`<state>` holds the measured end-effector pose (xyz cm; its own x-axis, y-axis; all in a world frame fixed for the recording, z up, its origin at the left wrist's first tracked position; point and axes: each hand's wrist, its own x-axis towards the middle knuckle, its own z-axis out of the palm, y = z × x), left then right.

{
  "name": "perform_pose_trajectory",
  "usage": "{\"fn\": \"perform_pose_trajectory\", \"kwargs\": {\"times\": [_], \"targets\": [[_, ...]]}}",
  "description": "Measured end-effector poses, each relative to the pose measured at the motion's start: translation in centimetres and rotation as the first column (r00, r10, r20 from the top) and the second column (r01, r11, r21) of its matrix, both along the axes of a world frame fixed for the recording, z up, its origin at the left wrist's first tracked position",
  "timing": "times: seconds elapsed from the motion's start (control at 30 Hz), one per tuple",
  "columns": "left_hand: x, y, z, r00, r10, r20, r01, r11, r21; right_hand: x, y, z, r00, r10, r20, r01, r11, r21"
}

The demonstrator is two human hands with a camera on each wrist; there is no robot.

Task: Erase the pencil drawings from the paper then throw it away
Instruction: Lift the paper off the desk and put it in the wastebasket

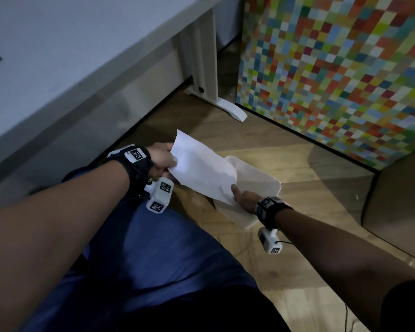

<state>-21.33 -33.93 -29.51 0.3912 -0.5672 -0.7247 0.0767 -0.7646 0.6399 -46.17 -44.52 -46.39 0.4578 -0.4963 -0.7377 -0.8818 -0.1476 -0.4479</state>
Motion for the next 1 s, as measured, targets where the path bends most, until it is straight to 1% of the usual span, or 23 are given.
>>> {"fn": "perform_pose_trajectory", "kwargs": {"times": [0.03, 0.07, 0.1, 0.13, 0.17, 0.23, 0.27, 0.3, 0.33, 0.37, 0.43, 0.5, 0.57, 0.63, 0.7, 0.73, 0.77, 0.83, 0.87, 0.9, 0.93, 0.97, 1.0], "targets": [[0.2, 0.1, 0.1, 1.0, 0.004, 0.002, -0.004, 1.0, 0.002, -0.1, -0.3, 0.3, 0.999, 0.01, -0.037, -0.012, 0.999, -0.044], [0.3, 0.1, 0.1, 1.0, 0.005, 0.006, -0.005, 1.0, 0.005, 0.1, -0.5, 0.9, 0.999, 0.028, -0.037, -0.032, 0.994, -0.107], [0.4, 0.1, 0.2, 1.0, 0.006, 0.01, -0.006, 1.0, 0.01, 0.4, -0.5, 1.9, 0.998, 0.057, 0.011, -0.054, 0.982, -0.182], [0.4, 0.2, 0.1, 1.0, 0.008, 0.014, -0.008, 1.0, 0.014, 0.8, -0.1, 2.8, 0.989, 0.096, 0.113, -0.066, 0.968, -0.243], [0.3, 0.2, 0.0, 1.0, 0.009, 0.013, -0.009, 1.0, 0.015, 1.2, 0.5, 3.9, 0.959, 0.134, 0.25, -0.065, 0.962, -0.265], [0.0, 0.1, -0.2, 1.0, 0.012, 0.007, -0.013, 1.0, 0.007, 2.0, 2.2, 5.5, 0.832, 0.226, 0.506, -0.119, 0.964, -0.236], [-0.3, 0.1, -0.2, 1.0, 0.016, 0.005, -0.016, 1.0, 0.001, 2.2, 2.9, 5.6, 0.775, 0.271, 0.571, -0.18, 0.961, -0.211], [-0.5, 0.1, -0.3, 1.0, 0.019, 0.002, -0.019, 1.0, -0.003, 2.3, 3.5, 5.4, 0.739, 0.307, 0.599, -0.244, 0.952, -0.186], [-0.6, 0.0, -0.3, 1.0, 0.018, 0.001, -0.018, 1.0, -0.006, 2.2, 3.8, 5.0, 0.73, 0.327, 0.6, -0.287, 0.944, -0.164], [-0.6, 0.0, -0.3, 1.0, 0.016, 0.001, -0.016, 1.0, -0.009, 1.8, 3.7, 4.4, 0.742, 0.343, 0.576, -0.313, 0.937, -0.155], [-0.4, 0.0, -0.1, 1.0, 0.007, 0.009, -0.007, 1.0, -0.01, 0.7, 2.9, 3.5, 0.807, 0.331, 0.49, -0.315, 0.942, -0.118], [-0.1, 0.0, 0.1, 1.0, 0.011, 0.007, -0.011, 1.0, -0.009, -0.7, 1.7, 2.7, 0.898, 0.277, 0.341, -0.278, 0.959, -0.045], [0.1, 0.0, 0.4, 1.0, 0.027, -0.001, -0.028, 0.999, -0.019, -1.8, 0.1, 1.5, 0.972, 0.19, 0.136, -0.192, 0.981, -0.002], [0.4, -0.1, 0.7, 0.999, 0.039, -0.011, -0.04, 0.999, -0.034, -2.0, -1.6, 0.3, 0.98, 0.196, -0.029, -0.198, 0.978, -0.064], [0.6, -0.1, 1.1, 0.999, 0.047, -0.019, -0.048, 0.998, -0.038, -1.6, -3.4, -0.2, 0.966, 0.22, -0.133, -0.241, 0.955, -0.171], [0.7, -0.1, 1.3, 0.999, 0.05, -0.012, -0.05, 0.998, -0.037, -1.2, -4.2, 0.1, 0.968, 0.214, -0.133, -0.24, 0.944, -0.227], [0.9, 0.0, 1.4, 0.999, 0.054, -0.002, -0.054, 0.998, -0.037, -0.7, -5.1, 0.0, 0.982, 0.155, -0.11, -0.179, 0.95, -0.258], [1.2, 0.0, 1.4, 0.998, 0.063, 0.013, -0.063, 0.997, -0.038, -0.1, -6.1, 0.1, 1.0, 0.026, -0.001, -0.026, 0.981, -0.193], [1.3, 0.0, 1.5, 0.998, 0.068, 0.013, -0.068, 0.997, -0.039, 0.0, -6.2, 0.0, 0.999, -0.009, 0.047, 0.017, 0.986, -0.167], [1.3, 0.0, 1.4, 0.997, 0.074, 0.014, -0.073, 0.997, -0.039, 0.2, -6.4, -0.4, 0.997, 0.035, 0.069, -0.021, 0.982, -0.187], [1.5, 0.0, 1.4, 0.997, 0.074, 0.018, -0.073, 0.997, -0.038, 0.2, -6.5, -0.5, 0.997, 0.031, 0.073, -0.02, 0.988, -0.152], [1.6, 0.0, 1.4, 0.997, 0.068, 0.029, -0.067, 0.997, -0.03, -0.2, -6.5, -1.0, 0.995, 0.07, 0.066, -0.057, 0.982, -0.183], [1.6, 0.1, 1.4, 0.997, 0.051, 0.06, -0.05, 0.999, -0.017, -0.4, -6.7, -1.5, 0.994, 0.027, 0.101, -0.009, 0.985, -0.171]]}}
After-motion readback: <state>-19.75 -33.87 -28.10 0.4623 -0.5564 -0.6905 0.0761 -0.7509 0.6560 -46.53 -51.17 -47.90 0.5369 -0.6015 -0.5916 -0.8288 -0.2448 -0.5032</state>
